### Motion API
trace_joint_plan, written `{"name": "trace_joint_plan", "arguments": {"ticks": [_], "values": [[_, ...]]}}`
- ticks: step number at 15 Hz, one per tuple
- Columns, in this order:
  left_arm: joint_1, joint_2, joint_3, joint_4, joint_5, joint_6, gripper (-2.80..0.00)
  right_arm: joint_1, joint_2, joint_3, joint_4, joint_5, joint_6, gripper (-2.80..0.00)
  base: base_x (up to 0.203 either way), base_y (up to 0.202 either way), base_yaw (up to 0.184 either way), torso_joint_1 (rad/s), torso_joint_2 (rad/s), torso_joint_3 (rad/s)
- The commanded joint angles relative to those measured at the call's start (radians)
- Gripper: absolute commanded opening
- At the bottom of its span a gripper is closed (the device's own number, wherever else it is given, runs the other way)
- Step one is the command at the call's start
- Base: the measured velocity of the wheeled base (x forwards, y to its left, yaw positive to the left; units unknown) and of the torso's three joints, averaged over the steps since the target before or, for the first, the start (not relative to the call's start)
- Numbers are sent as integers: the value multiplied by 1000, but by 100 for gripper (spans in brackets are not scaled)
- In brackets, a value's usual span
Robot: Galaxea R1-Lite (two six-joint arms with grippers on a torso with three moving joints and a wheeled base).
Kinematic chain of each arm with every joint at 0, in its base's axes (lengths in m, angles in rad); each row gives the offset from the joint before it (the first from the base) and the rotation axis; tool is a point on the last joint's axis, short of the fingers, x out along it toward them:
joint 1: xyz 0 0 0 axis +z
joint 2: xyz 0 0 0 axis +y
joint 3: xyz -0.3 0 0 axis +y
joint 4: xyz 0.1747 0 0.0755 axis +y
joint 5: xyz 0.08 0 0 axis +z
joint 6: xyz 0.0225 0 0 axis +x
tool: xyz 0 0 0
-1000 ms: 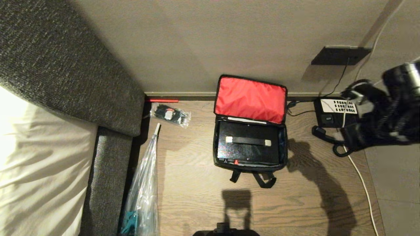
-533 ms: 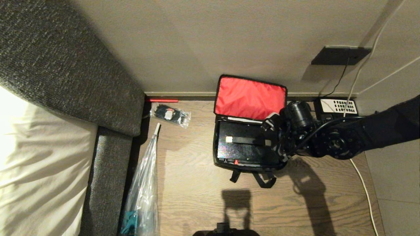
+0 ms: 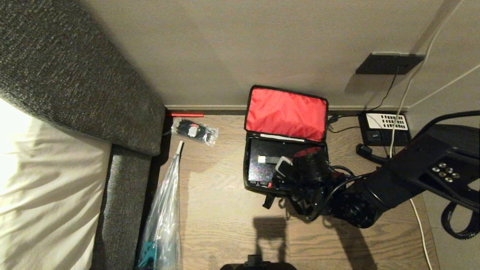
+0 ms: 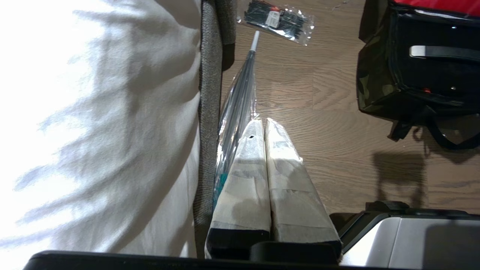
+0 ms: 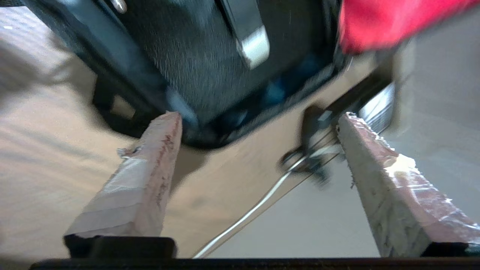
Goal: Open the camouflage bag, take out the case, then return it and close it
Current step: Grip the handle
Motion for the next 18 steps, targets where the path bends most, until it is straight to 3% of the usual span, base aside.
{"name": "trace_joint_plan", "arguments": {"ticks": [1, 5, 9, 11, 18], "values": [[0, 0, 0, -1, 0, 0, -280, 5, 96, 4, -171, -11, -142, 0, 0, 0, 0, 0, 0, 0], [0, 0, 0, -1, 0, 0, -280, 13, 241, -15, -510, -3, -300, 0, 0, 0, 0, 0, 0, 0], [0, 0, 0, -1, 0, 0, -280, 3, 323, -95, -646, 33, -422, 0, 0, 0, 0, 0, 0, 0], [0, 0, 0, -1, 0, 0, -280, -6, 351, -120, -658, 50, -447, 0, 0, 0, 0, 0, 0, 0], [0, 0, 0, -1, 0, 0, -280, -52, 421, -240, -665, 96, -650, 0, 0, 0, 0, 0, 0, 0]]}}
